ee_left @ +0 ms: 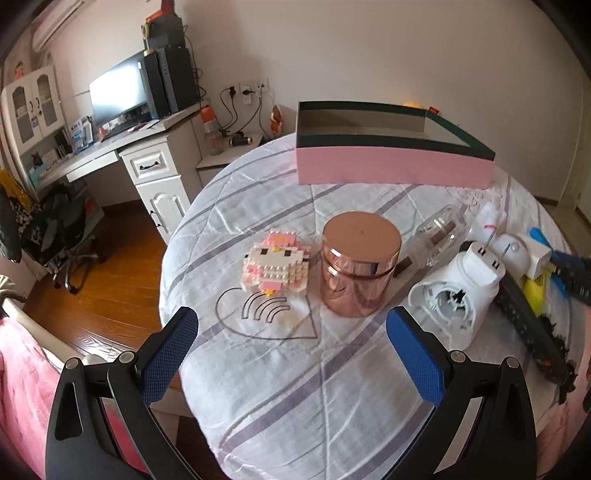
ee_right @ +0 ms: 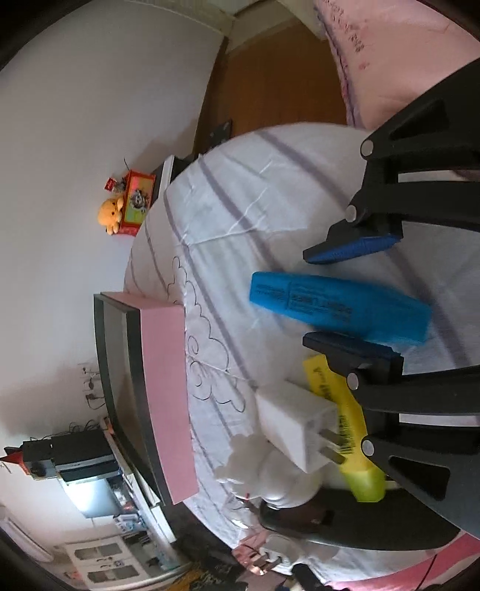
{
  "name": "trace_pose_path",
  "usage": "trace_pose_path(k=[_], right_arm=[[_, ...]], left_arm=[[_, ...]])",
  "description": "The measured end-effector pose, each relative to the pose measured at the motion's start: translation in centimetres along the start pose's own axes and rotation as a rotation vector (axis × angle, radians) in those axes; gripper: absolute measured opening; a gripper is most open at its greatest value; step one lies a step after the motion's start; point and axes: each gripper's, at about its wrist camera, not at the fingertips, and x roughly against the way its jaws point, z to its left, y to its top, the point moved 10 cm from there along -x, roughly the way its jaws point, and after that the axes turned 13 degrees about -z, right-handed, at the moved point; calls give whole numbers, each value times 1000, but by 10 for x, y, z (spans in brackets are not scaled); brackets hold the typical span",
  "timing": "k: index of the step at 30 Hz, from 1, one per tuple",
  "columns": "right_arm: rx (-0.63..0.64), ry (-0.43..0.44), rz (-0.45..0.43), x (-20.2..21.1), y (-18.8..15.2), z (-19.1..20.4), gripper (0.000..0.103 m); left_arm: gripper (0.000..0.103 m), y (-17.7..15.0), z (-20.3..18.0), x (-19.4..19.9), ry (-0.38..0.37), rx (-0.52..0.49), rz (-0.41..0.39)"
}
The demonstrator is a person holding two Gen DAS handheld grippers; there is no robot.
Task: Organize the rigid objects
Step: 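Grasp the rose-gold jar with the left tool while the right tool grasps the blue highlighter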
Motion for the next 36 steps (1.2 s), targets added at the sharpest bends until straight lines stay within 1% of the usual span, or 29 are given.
trace_pose_path(k=[3, 6, 9, 12, 14, 15, 17, 19, 21, 23, 25, 26, 32, 36], right_arm=[[3, 8, -7, -1, -1, -1, 39], [1, 16, -13, -2, -1, -2, 39], [4, 24, -27, -2, -1, 0, 39], [6, 31, -39, -3, 0, 0, 39], [10, 32, -43, -3, 0, 0, 39], [10, 31, -46, -4, 1, 0, 39], [10, 29, -51, -4, 1, 1, 39], [3, 25, -55, -5, 1, 0, 39], [8, 19, -57, -5, 1, 1, 39], [16, 20, -57, -4, 1, 1, 37], [19, 30, -49, -4, 2, 2, 28], [21, 30, -45, -4, 2, 3, 27], [28, 41, -47, 1, 6, 6, 27], [28, 44, -72, 9, 16, 7, 27]], left_arm=[[103, 3, -4, -6, 9, 11, -7], [103, 7, -10, -12, -2, 17, -12], [103, 15, -15, -22, 19, -2, -33], [100, 20, -21, -29, 10, -29, -44], [86, 23, -22, -34, 13, -33, -43], [84, 24, -23, -35, 7, -27, -44], [77, 27, -24, -36, 3, -38, -60], [76, 27, -25, -36, -3, -47, -61], [69, 31, -26, -35, -19, -50, -80], [50, 37, -26, -30, -37, -39, -103], [49, 37, -29, -30, -89, -15, -87], [49, 38, -28, -31, -89, -18, -86], [49, 36, -29, -26, -118, -8, -88], [49, 37, -28, -22, -138, 16, -86]])
